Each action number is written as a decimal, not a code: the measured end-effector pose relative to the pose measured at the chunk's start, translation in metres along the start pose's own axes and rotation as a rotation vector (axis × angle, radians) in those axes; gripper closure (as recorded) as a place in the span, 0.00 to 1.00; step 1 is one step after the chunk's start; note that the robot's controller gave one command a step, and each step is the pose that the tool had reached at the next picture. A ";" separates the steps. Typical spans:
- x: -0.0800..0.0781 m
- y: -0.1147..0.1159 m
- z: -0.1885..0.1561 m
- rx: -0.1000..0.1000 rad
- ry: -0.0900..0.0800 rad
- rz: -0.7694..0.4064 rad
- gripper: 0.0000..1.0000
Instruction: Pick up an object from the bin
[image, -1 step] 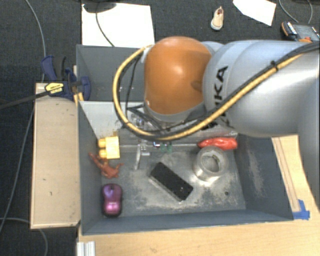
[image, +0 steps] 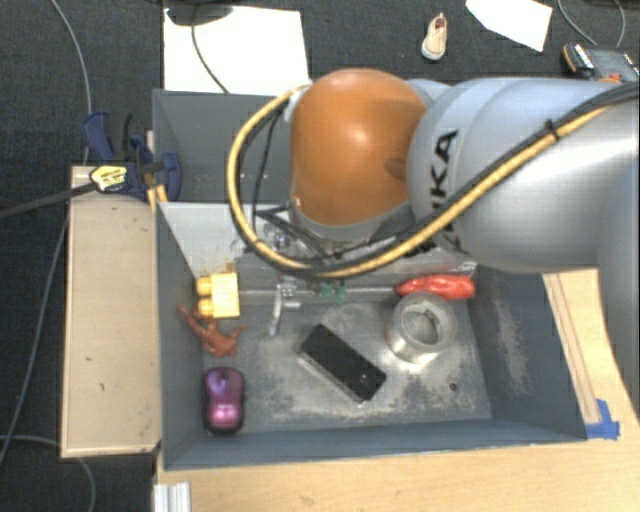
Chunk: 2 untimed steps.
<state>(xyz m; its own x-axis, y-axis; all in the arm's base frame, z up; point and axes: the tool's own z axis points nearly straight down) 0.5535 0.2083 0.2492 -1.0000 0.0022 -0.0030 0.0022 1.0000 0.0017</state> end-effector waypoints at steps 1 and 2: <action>-0.024 0.034 0.158 -0.003 -0.005 0.040 0.00; -0.040 0.047 0.085 -0.005 -0.017 -0.175 0.00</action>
Offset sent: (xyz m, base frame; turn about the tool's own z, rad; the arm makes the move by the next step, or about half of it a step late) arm 0.0379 0.0460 -0.0892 -0.1756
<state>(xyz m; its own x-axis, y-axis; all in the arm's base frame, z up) 0.5939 0.2553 0.1644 -0.9850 -0.1716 -0.0202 -0.1717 0.9851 0.0048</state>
